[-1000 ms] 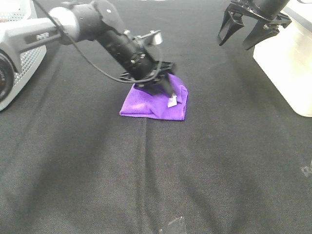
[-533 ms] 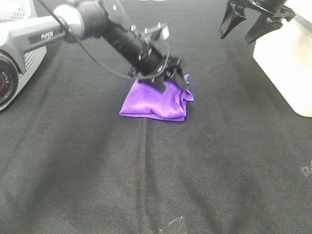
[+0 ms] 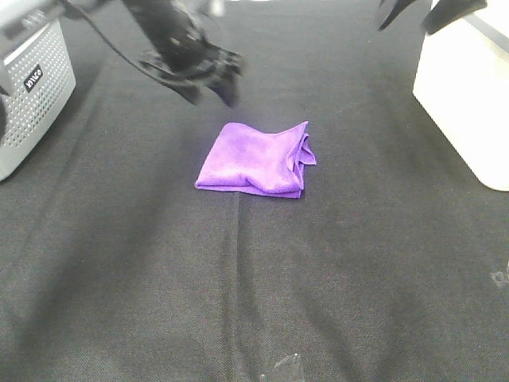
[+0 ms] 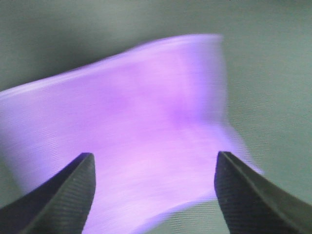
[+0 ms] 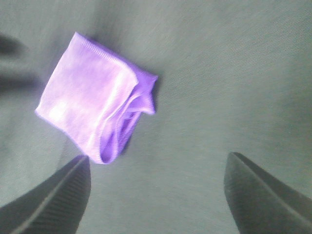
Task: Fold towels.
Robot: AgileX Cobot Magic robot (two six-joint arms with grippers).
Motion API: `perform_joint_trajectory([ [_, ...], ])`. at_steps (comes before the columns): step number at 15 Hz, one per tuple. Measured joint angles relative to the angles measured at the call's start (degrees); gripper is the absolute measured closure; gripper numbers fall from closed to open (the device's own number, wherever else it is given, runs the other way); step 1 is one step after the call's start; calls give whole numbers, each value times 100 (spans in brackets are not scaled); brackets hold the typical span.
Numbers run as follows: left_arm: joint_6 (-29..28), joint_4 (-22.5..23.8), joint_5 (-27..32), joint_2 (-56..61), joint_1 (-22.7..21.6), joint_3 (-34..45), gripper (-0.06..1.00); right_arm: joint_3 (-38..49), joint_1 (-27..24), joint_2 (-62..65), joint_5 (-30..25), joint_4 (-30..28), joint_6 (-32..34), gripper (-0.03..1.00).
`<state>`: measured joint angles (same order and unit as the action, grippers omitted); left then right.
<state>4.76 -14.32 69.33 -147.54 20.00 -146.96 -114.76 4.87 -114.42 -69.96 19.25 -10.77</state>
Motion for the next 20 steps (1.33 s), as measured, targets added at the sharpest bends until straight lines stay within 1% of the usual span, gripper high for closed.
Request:
perform_joint_trajectory([
  [3, -46, 304, 17, 424, -418, 40, 29, 86, -6, 550, 11, -218, 149, 23],
  [5, -149, 619, 17, 1060, -791, 493, 29, 613, -6, 1249, 23, -430, 201, 23],
  [6, -166, 751, 17, 1473, -1071, 859, 29, 985, -6, 1627, 17, -607, 286, 23],
  [8, -115, 882, 6, 2618, -1650, 1982, 29, 1793, -6, 2475, 17, -865, 350, 23],
  [9, -11, 922, 6, 3191, -1908, 2567, 29, 2194, -6, 2859, 11, -894, 384, 23],
  [11, 149, 928, 6, 4463, -2343, 3827, 29, 2962, -6, 3741, 11, -808, 476, 23],
  [12, 201, 928, 17, 5111, -2492, 4440, 29, 3340, -6, 4303, 11, -722, 481, 23],
  [14, 252, 951, 17, 6583, -2647, 5712, 29, 4160, -6, 5414, 11, -636, 487, 23],
  [17, 269, 951, 29, 8835, -2647, 7368, 29, 5311, -6, 7133, 6, -636, 647, 23],
  [18, 269, 957, 34, 9809, -2647, 8056, 29, 5810, -6, 7947, 6, -665, 739, 23],
  [19, 269, 957, 34, 9809, -2647, 8056, 29, 5810, -6, 7947, 6, -665, 739, 23],
  [20, 269, 957, 40, 10548, -2647, 8497, 29, 6131, -6, 8457, 0, -739, 745, 23],
])
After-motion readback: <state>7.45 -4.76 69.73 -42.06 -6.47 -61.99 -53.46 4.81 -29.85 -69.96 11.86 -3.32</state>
